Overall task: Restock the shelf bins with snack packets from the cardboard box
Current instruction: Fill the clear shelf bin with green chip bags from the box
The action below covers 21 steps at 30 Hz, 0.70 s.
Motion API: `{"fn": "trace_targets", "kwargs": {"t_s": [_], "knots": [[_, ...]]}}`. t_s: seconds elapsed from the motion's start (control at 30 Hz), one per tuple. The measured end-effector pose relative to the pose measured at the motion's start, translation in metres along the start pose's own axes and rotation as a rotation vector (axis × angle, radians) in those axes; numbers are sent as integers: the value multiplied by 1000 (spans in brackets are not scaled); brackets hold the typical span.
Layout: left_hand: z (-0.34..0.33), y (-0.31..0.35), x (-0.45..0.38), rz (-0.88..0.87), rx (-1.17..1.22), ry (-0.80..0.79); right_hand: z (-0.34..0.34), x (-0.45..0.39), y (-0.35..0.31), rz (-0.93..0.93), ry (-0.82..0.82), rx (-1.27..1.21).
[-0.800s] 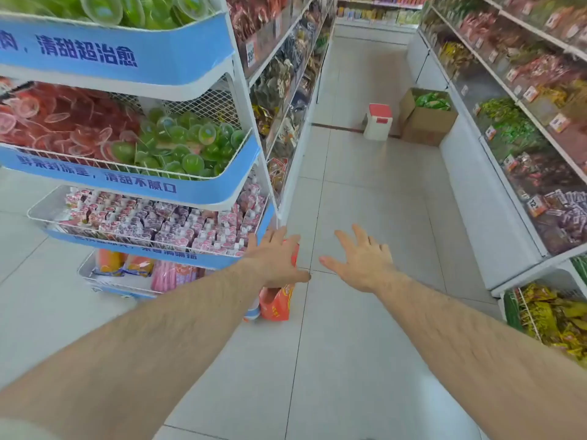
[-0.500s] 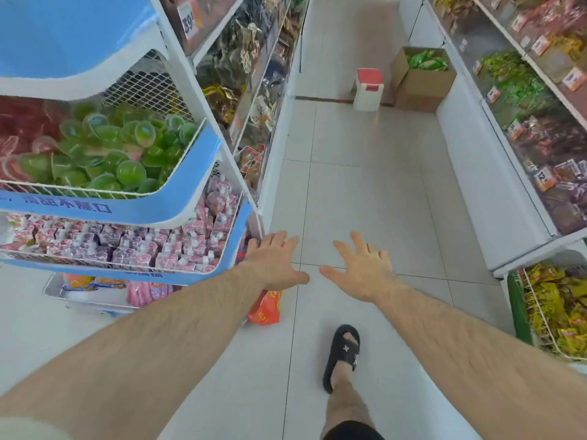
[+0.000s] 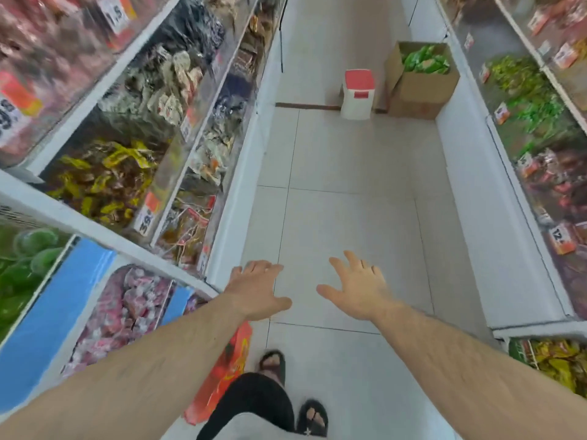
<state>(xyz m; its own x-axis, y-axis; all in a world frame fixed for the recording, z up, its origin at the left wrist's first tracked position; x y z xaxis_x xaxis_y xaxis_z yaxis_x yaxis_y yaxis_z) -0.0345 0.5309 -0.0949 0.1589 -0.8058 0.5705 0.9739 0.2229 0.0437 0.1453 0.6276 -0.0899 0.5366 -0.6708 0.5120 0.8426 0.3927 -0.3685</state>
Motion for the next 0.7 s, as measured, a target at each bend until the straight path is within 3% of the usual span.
{"fn": "trace_targets", "kwargs": {"t_s": [0.2, 0.47, 0.7], "knots": [[80, -22, -160, -19, 30, 1, 83, -147, 16, 6, -8, 32], [235, -36, -356, -140, 27, -42, 228, -322, 35, -53, -12, -4], [351, -30, -530, -153, 20, -31, 347, -475, 95, -80, 34, -53]]}}
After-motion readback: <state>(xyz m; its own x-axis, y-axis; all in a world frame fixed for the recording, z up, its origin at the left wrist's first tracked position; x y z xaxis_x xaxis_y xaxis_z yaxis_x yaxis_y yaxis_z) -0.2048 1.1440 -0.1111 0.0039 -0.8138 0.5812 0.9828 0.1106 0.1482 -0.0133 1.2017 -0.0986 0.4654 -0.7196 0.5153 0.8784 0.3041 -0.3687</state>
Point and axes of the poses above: each hand's wrist, its own x-axis away from the middle knuckle, its own z-axis out of the back of the hand, y = z × x, the point moved 6 cm from there along -x, towards the middle knuckle, and after that the axes turned 13 degrees about -x, right-handed, at the moved point
